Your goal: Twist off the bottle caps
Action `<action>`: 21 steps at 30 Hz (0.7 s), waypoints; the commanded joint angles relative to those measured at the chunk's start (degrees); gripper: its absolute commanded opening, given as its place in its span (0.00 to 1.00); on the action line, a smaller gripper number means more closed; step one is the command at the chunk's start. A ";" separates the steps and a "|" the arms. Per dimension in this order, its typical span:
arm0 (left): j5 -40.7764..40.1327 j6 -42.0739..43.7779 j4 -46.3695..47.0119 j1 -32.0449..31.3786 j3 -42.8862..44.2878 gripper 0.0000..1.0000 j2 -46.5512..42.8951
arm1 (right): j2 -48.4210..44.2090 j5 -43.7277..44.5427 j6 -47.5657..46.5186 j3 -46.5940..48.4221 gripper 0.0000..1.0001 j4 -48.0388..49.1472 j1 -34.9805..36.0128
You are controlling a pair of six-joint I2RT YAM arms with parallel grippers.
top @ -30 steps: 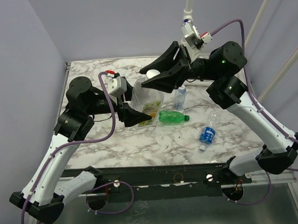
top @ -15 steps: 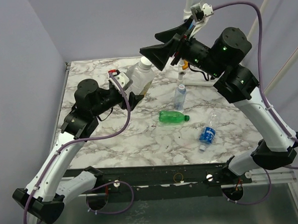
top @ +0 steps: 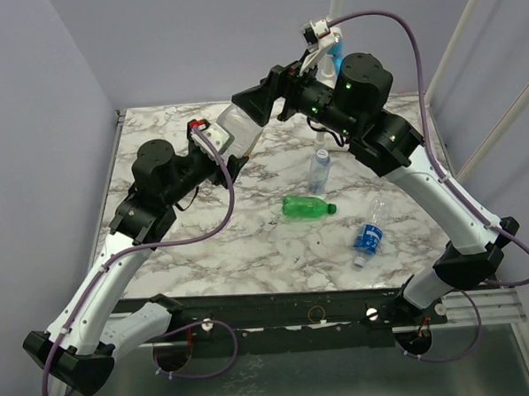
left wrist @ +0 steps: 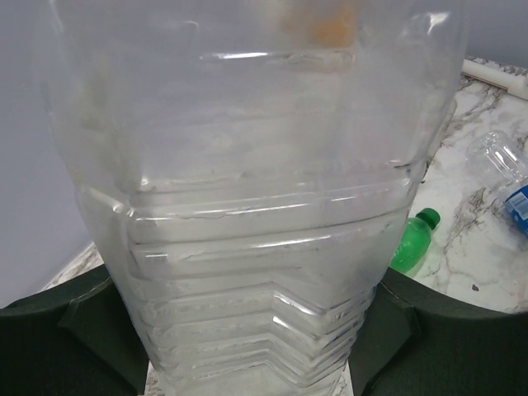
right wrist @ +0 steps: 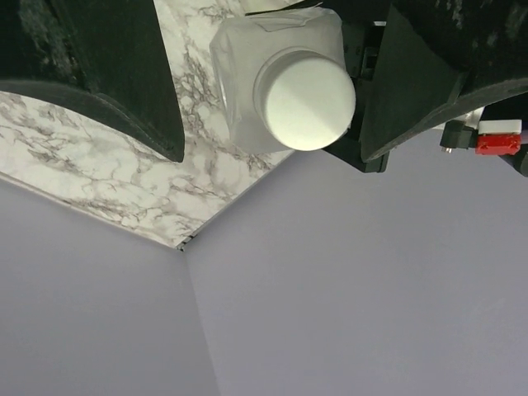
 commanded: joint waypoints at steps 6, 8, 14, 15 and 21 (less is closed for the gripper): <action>-2.08 -0.43 2.04 0.14 -0.20 0.08 0.70 | 1.16 -2.04 1.86 -1.76 0.64 3.84 0.79; -2.18 -0.64 2.08 0.14 -0.12 0.08 0.83 | 1.22 -2.48 1.85 -2.09 0.61 3.97 0.79; -2.06 -1.34 2.03 0.14 0.11 0.08 0.91 | 1.77 -2.23 1.62 -1.73 0.66 3.13 0.79; -2.02 -1.48 2.05 0.14 0.11 0.08 0.92 | 1.63 -2.10 1.58 -1.96 0.61 3.50 0.79; -1.25 -1.95 1.99 0.14 -0.20 0.08 0.48 | -0.18 -1.32 1.26 -3.76 0.22 5.76 0.79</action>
